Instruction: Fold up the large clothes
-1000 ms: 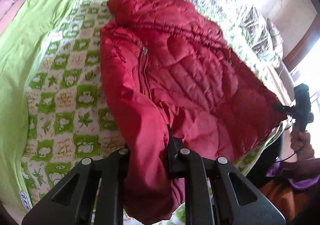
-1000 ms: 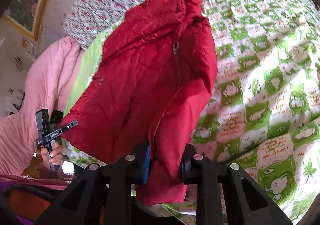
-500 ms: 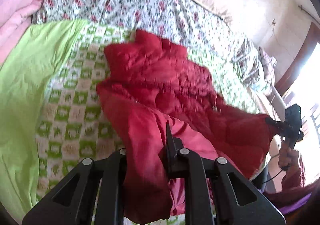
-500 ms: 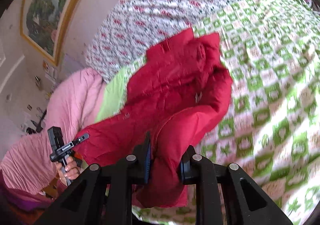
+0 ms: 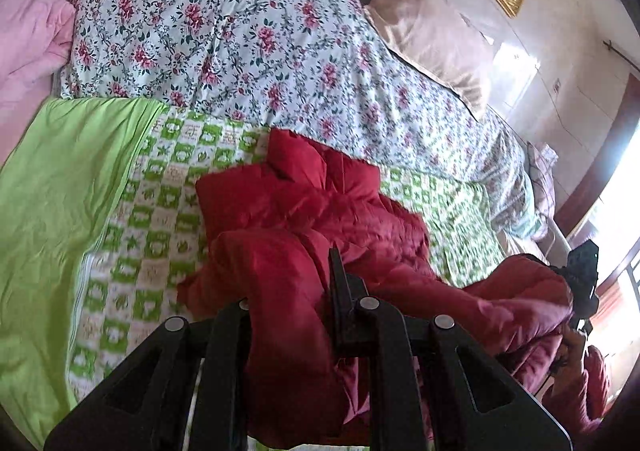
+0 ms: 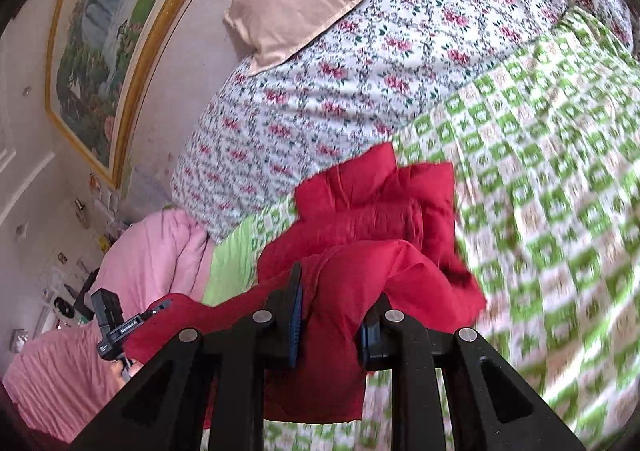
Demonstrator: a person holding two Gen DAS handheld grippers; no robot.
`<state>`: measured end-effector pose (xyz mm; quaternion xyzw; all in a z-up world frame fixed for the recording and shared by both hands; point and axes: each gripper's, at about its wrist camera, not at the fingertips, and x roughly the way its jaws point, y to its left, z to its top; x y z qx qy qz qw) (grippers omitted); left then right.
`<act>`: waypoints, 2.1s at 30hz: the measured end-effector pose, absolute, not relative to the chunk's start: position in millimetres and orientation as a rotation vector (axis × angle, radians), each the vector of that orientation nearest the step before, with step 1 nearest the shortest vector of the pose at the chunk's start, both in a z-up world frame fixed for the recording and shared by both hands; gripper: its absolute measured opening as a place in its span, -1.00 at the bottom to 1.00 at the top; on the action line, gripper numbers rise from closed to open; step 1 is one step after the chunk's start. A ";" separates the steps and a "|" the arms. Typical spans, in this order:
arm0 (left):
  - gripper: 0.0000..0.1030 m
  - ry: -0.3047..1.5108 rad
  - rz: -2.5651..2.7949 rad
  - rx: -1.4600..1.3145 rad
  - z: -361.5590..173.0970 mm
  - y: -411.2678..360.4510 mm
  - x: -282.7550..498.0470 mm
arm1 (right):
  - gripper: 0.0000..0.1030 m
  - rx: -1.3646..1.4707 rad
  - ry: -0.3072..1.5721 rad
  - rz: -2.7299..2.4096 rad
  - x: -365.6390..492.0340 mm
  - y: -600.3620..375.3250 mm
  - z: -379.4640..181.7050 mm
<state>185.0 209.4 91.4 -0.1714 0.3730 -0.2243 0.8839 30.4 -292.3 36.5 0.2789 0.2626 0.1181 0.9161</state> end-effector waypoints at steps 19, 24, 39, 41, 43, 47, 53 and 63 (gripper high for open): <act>-0.72 0.866 -0.371 -0.430 50.2 204.2 311.4 | -0.59 0.660 0.534 0.141 156.6 -325.2 21.0; -0.73 0.910 -0.365 -0.465 30.6 205.9 344.5 | -0.59 0.699 0.547 0.106 184.1 -335.9 9.2; -0.72 0.978 -0.356 -0.467 -12.5 195.8 395.0 | -0.55 0.767 0.613 0.035 241.8 -354.1 -36.1; -0.71 0.987 -0.359 -0.459 -17.9 192.9 403.2 | -0.55 0.815 0.634 0.005 251.4 -360.4 -46.9; -0.71 0.984 -0.360 -0.438 -21.8 189.1 410.3 | -0.54 0.836 0.633 -0.007 257.8 -363.8 -52.4; -0.65 0.978 -0.382 -0.438 -28.0 190.1 420.2 | -0.55 0.821 0.632 -0.034 272.9 -365.8 -59.8; -0.60 0.980 -0.430 -0.504 -29.3 208.5 426.2 | -0.54 0.807 0.640 -0.066 295.6 -364.6 -70.4; -0.54 0.833 -0.434 -0.417 31.0 229.4 385.3 | -0.54 0.751 0.659 -0.159 325.3 -357.3 -78.8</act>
